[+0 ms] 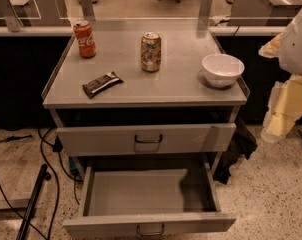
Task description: Place orange can into middle drawer
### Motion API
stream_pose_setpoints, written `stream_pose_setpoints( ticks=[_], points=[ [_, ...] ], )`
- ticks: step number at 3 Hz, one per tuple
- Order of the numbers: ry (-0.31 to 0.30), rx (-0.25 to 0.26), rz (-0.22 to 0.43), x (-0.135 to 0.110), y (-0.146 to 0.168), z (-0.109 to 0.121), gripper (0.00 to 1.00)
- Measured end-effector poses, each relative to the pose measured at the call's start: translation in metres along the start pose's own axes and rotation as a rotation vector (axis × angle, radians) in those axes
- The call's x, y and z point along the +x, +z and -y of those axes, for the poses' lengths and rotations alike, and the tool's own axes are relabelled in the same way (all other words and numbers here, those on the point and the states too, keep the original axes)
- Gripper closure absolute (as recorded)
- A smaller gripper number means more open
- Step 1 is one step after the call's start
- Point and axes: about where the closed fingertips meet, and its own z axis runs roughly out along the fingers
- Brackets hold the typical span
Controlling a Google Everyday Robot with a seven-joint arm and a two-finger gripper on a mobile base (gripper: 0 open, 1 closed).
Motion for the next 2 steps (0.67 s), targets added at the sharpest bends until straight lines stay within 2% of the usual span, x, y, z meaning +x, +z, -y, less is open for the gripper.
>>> stream_pose_setpoints(
  ticks=[2],
  points=[
    [0.027, 0.034, 0.042, -0.007, 0.005, 0.015, 0.00]
  ],
)
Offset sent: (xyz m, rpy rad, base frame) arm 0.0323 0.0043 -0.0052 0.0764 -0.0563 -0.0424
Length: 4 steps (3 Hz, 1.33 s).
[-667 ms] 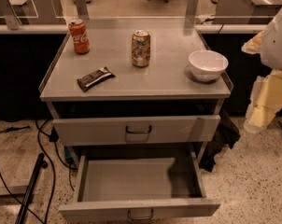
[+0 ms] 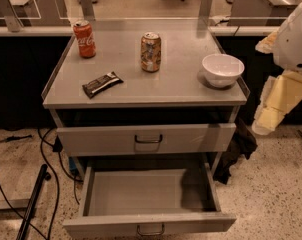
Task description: Place orange can into middle drawer
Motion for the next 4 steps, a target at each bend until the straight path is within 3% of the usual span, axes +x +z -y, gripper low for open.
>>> stream_pose_setpoints(
  ticks=[1, 2, 4],
  points=[
    [0.032, 0.020, 0.057, -0.015, 0.019, 0.018, 0.00],
    [0.071, 0.067, 0.119, -0.035, 0.042, 0.046, 0.19],
    [0.075, 0.082, 0.130, -0.038, 0.044, 0.051, 0.66]
  ],
)
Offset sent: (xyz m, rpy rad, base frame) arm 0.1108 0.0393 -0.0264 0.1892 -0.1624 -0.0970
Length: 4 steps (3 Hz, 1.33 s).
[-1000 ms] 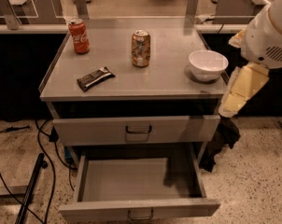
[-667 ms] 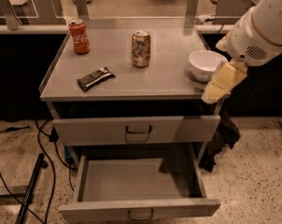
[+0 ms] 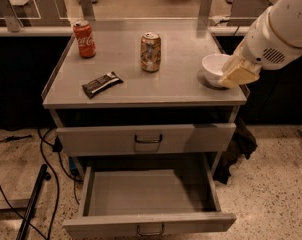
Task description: Place orange can into middle drawer
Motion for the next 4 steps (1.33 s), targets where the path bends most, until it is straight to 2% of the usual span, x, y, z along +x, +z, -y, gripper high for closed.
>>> stream_pose_setpoints(
  ticks=[1, 2, 4],
  points=[
    [0.045, 0.035, 0.004, 0.002, 0.008, 0.005, 0.89],
    [0.060, 0.067, 0.061, -0.014, 0.039, 0.017, 1.00],
    [0.095, 0.136, 0.214, -0.062, 0.093, 0.055, 1.00]
  ],
)
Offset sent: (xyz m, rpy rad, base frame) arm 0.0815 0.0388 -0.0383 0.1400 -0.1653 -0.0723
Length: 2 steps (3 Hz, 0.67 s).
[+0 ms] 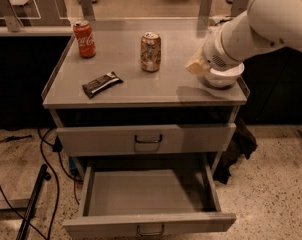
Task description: Place orange can into middle drawer
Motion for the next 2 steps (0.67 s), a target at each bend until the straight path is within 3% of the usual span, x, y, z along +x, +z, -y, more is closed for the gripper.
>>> stream_pose_setpoints(
  ticks=[1, 2],
  points=[
    [0.025, 0.024, 0.048, -0.016, 0.027, 0.015, 1.00],
    [0.092, 0.022, 0.077, -0.030, 0.061, 0.034, 0.97]
  ],
)
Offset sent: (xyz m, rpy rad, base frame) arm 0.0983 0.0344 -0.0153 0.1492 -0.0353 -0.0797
